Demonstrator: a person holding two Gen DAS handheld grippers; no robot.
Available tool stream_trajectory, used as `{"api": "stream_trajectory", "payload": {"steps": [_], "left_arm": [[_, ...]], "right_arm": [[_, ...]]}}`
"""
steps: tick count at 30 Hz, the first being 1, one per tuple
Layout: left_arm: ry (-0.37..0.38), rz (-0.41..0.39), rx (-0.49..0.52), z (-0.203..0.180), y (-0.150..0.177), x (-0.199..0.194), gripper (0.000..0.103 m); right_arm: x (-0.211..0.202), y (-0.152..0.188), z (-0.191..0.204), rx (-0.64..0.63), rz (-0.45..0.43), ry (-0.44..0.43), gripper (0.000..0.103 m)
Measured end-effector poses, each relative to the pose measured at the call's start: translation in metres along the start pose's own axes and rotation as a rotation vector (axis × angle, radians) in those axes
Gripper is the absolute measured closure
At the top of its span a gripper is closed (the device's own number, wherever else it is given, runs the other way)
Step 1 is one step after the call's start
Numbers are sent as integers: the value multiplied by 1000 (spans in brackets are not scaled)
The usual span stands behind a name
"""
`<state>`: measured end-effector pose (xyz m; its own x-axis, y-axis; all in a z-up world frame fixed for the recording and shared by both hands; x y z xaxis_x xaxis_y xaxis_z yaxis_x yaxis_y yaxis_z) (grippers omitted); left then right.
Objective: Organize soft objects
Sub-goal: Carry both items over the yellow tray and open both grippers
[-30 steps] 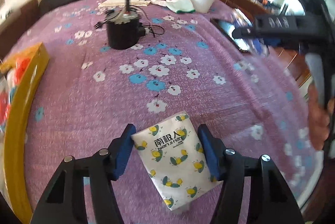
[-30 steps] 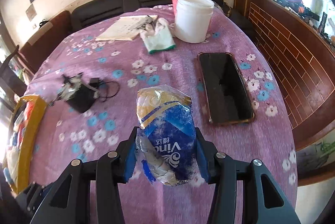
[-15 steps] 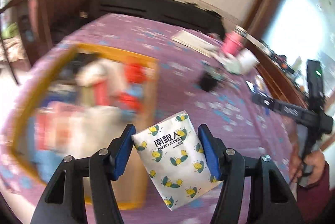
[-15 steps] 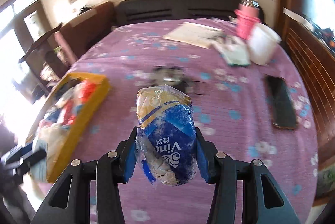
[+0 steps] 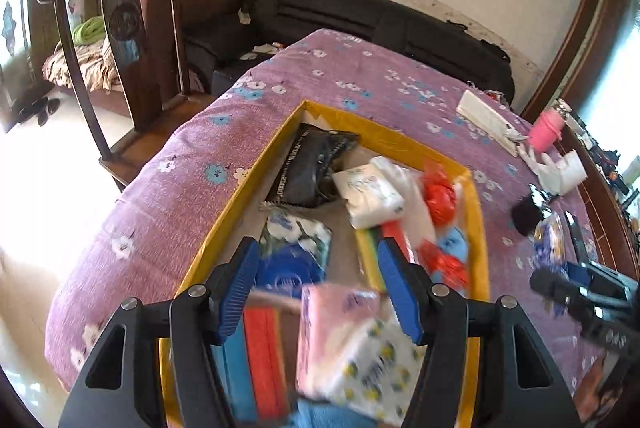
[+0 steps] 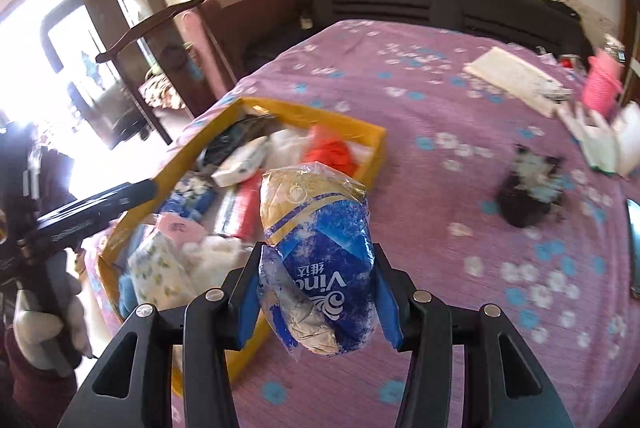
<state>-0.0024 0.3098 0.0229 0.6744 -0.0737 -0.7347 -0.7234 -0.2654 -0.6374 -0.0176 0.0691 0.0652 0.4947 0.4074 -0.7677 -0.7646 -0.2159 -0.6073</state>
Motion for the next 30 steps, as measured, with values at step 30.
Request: {"api": "stream_trajectory", "payload": {"steps": [30], "left_arm": [[31, -229, -57, 26, 19, -67, 12]], "right_arm": [[93, -47, 32, -65, 58, 57, 19]]}}
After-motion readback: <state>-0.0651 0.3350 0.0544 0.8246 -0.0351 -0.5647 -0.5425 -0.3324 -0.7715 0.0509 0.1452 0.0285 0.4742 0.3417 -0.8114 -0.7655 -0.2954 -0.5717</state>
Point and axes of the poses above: each gripper's, at about its wrist camera, not at the fingertips, and x roughly the way its jaws point, z to its left, y to its underside, the point moved 7 cm from there along x, roughly the way its jaws point
